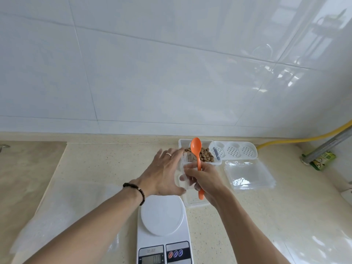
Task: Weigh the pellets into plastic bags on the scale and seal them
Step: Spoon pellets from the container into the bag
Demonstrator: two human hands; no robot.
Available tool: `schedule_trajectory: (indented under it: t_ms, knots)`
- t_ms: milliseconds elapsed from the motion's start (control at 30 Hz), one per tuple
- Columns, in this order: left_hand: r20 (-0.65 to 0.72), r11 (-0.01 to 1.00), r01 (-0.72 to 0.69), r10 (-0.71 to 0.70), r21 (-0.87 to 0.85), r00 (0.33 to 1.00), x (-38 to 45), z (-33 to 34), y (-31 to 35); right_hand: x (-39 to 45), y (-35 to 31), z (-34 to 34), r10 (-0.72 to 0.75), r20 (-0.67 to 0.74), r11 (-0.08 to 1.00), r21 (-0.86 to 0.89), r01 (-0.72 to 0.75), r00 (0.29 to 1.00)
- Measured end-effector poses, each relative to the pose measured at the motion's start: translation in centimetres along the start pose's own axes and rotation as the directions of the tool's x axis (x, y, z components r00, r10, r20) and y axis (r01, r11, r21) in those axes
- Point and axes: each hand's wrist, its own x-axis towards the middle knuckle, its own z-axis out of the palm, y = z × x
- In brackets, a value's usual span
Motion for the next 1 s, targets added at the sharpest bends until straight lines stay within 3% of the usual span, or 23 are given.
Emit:
schedule_trajectory:
  t_ms: [133, 233, 400, 567, 800, 1000]
  knots:
    - [-0.150, 0.982, -0.025, -0.004, -0.189, 0.989, 0.4, 0.0, -0.7, 0.6, 0.1, -0.4, -0.008, -0.011, 1.000, -0.013, 0.008, 1.000]
    - [-0.168, 0.971, -0.016, -0.025, -0.238, 0.986, 1.3, 0.4, -1.0, 1.4, 0.2, -0.9, -0.023, -0.024, 0.999, -0.049, 0.022, 0.999]
    - [-0.147, 0.993, 0.046, -0.062, -0.110, 0.987, 3.4, 1.4, -2.3, 4.2, 0.2, -3.6, 0.046, -0.159, 0.978, -0.192, -0.077, 0.986]
    - [-0.071, 0.989, 0.145, -0.144, -0.002, 0.987, 5.2, 2.4, -3.0, 7.3, 0.3, -7.5, -0.048, -0.186, 0.829, -0.556, -0.064, 0.981]
    - [-0.032, 0.974, 0.213, -0.211, 0.076, 0.977, 7.5, 2.6, -3.7, 9.6, -0.5, -10.0, -0.262, -0.377, 0.843, -0.538, 0.020, 0.889]
    - [-0.006, 0.977, 0.192, -0.193, 0.096, 0.981, 9.3, 3.5, -4.4, 10.1, -0.7, -11.9, -0.240, -0.420, 0.903, -0.428, 0.042, 0.876]
